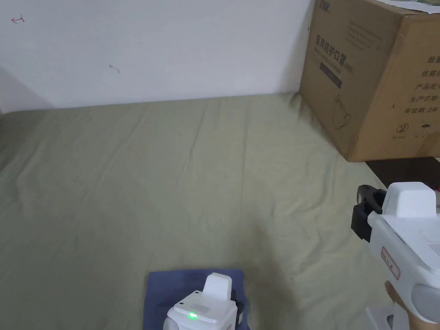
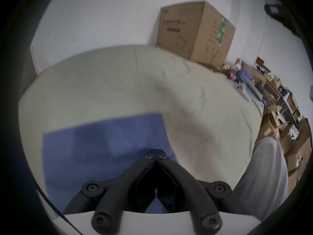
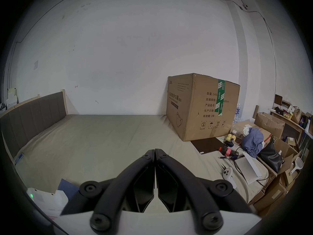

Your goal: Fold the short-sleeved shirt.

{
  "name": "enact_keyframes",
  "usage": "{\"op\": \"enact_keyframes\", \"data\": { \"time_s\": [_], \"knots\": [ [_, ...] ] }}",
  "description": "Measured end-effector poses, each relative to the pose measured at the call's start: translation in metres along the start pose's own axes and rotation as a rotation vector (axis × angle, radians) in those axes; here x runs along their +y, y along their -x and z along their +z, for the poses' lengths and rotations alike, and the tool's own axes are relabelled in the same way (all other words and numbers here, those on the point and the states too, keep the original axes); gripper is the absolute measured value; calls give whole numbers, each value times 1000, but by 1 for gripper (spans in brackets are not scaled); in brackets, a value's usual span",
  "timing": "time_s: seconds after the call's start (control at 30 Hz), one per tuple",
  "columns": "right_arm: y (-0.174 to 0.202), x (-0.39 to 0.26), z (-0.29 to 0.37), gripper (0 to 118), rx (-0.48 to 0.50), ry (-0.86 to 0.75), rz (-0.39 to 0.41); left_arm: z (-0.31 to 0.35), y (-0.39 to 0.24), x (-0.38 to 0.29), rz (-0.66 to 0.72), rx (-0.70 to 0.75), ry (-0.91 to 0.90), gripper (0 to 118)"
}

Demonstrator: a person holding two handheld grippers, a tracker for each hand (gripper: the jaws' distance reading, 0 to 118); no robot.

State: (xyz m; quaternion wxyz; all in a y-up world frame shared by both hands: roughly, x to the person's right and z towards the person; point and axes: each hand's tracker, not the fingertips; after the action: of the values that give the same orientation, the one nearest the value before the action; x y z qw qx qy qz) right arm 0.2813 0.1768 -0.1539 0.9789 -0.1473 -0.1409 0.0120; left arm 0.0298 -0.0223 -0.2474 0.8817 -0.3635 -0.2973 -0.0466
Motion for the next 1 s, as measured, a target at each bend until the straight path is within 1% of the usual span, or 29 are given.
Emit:
{"op": "enact_keyframes", "data": {
  "time_s": [0.1, 0.2, 0.3, 0.5, 0.77, 0.87, 0.93, 1.0],
  "knots": [
    [6, 6, 3, 0, 13, -18, 3, 35, 4, 29, -5, -23, -108, 0],
    [15, 13, 8, 0, 27, -42, -1, 74, 14, 57, -43, 14, -230, 0],
    [25, 19, 12, 0, 45, -61, -3, 112, 31, 83, -44, 46, -338, 0],
    [46, 28, 20, 0, 73, -101, 3, 171, 74, 117, -42, 186, -483, 0],
    [72, 32, 23, 0, 102, -163, 12, 225, 131, 123, -15, 403, -633, 0],
    [79, 32, 24, 0, 109, -180, 14, 239, 145, 120, 15, 421, -662, 0],
    [82, 32, 25, 0, 110, -189, 11, 244, 150, 116, 0, 460, -683, 0],
    [85, 32, 25, 0, 116, -192, 7, 248, 154, 114, 10, 463, -684, 0]
  ]
}}
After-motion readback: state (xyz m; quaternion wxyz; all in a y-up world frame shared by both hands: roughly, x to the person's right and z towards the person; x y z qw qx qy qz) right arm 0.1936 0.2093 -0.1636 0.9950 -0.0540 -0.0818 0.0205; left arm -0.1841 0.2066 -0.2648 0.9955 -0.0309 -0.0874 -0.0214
